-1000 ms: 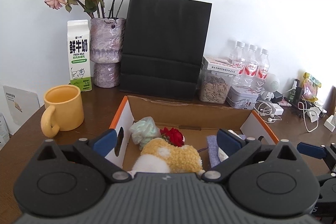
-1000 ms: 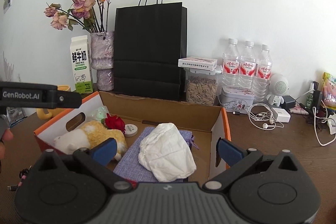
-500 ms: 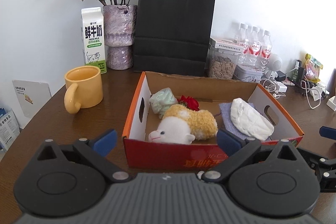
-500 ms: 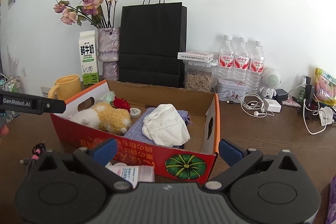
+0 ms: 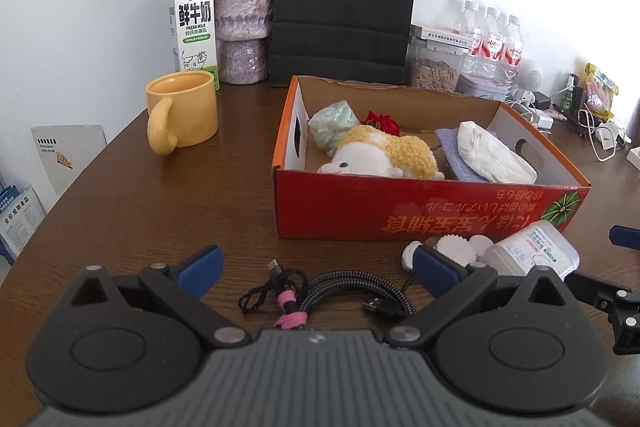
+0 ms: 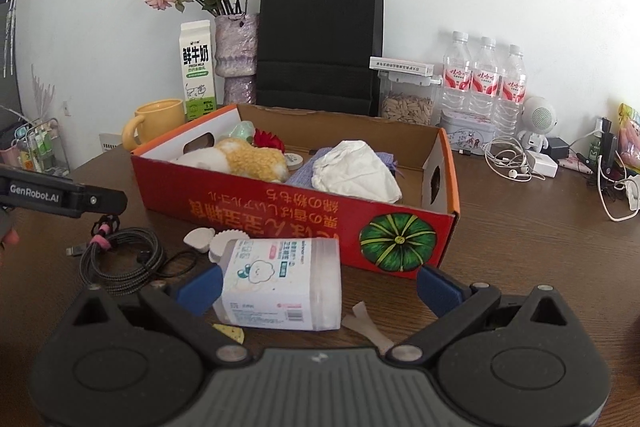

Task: Organize objects
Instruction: 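Open both grippers and withdraw them from the box, then grasp the white wet-wipe pack with the right gripper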

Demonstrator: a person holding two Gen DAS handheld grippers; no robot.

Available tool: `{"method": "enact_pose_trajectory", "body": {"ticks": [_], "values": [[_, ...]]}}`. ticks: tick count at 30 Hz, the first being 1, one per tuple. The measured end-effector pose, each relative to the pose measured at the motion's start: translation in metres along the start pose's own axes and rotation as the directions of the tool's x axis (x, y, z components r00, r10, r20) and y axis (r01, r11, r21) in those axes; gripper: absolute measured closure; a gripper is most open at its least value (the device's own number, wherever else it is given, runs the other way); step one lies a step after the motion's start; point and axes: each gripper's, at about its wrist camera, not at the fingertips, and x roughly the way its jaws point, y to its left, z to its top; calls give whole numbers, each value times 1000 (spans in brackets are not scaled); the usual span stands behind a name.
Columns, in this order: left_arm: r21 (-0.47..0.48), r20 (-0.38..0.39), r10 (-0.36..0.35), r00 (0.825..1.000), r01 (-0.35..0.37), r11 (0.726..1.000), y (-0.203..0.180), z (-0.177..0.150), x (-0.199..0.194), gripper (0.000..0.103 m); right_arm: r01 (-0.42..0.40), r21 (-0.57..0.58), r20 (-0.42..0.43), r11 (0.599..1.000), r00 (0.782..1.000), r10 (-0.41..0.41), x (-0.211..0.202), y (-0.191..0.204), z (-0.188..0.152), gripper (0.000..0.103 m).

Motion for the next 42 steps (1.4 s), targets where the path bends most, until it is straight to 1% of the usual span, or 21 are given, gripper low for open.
{"method": "enact_pose_trajectory", "body": {"ticks": [7, 11, 19, 23, 27, 29, 32, 36, 42], "values": [[0, -12, -4, 1000, 4, 1000, 3, -7, 0, 0, -27, -5, -37, 1000, 999, 27, 20, 15, 1, 0], [0, -25, -7, 1000, 7, 1000, 3, -10, 3, 0, 1, 2, -56, 1000, 998, -1, 36, 25, 3, 0], [-2, -26, -9, 1000, 9, 1000, 3, -10, 5, 0, 20, -8, -91, 1000, 996, -21, 59, 33, 2, 2], [-2, -31, -7, 999, 7, 1000, 3, -9, 7, 0, 23, -9, -98, 1000, 995, -24, 64, 33, 3, 8], [-1, -34, -9, 999, 9, 1000, 2, -9, 9, 0, 17, -2, -111, 1000, 994, -17, 69, 31, 3, 11], [1, -34, -10, 999, 10, 1000, 2, -9, 9, 0, 14, 2, -115, 1000, 993, -13, 70, 30, 2, 17], [6, -33, -11, 999, 12, 1000, -1, -8, 10, 0, 10, 9, -118, 1000, 993, -9, 72, 28, 1, 21], [14, -37, -13, 999, 13, 1000, -4, -9, 11, 0, 3, 11, -115, 1000, 993, -2, 71, 27, 1, 21], [33, -38, -22, 999, 23, 999, -11, -8, 12, 0, -12, 18, -83, 1000, 996, 14, 66, 25, 2, 21]]}}
